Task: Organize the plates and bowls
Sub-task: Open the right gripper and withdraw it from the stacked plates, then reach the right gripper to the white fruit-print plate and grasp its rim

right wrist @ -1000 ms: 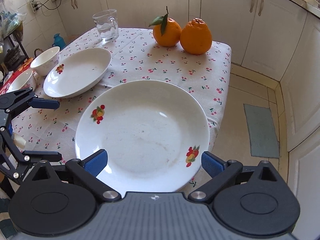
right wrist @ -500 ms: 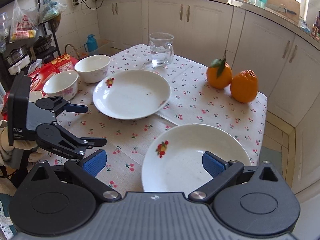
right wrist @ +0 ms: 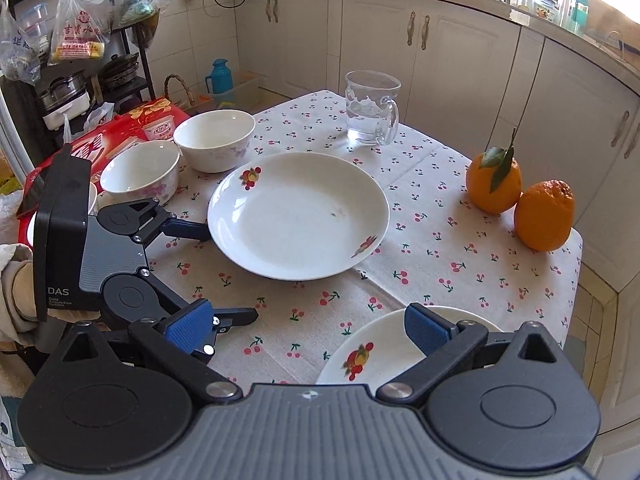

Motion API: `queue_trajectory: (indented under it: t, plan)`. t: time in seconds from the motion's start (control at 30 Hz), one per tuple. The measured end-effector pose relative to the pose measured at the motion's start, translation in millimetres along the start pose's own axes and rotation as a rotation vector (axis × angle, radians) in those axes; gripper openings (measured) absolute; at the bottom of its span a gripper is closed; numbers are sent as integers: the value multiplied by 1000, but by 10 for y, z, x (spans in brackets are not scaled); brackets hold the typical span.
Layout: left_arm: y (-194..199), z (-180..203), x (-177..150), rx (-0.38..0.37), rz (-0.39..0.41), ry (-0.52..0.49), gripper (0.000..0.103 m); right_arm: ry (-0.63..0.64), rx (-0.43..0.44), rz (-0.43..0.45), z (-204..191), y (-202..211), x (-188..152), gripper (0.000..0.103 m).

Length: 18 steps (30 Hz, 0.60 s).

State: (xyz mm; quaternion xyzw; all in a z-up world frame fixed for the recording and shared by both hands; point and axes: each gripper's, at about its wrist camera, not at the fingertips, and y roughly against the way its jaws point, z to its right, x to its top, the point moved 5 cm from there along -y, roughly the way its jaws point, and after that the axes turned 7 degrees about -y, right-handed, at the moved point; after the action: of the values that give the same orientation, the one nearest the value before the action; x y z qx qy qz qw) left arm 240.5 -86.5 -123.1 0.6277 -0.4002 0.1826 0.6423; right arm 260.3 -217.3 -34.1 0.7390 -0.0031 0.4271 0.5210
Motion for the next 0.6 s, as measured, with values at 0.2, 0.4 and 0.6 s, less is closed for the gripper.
queue_trajectory:
  t: [0.2,0.4,0.6]
  plan:
    - [-65,-36,51,12,3,10,103,35,24,-27,84,-278,195,103]
    - [-101,-61,85,27,3,19,103,51,45,-69,227,-681,455,103]
    - [-118,-120,100,46,7,44,100,63,79,-117,346,-1145,762,103]
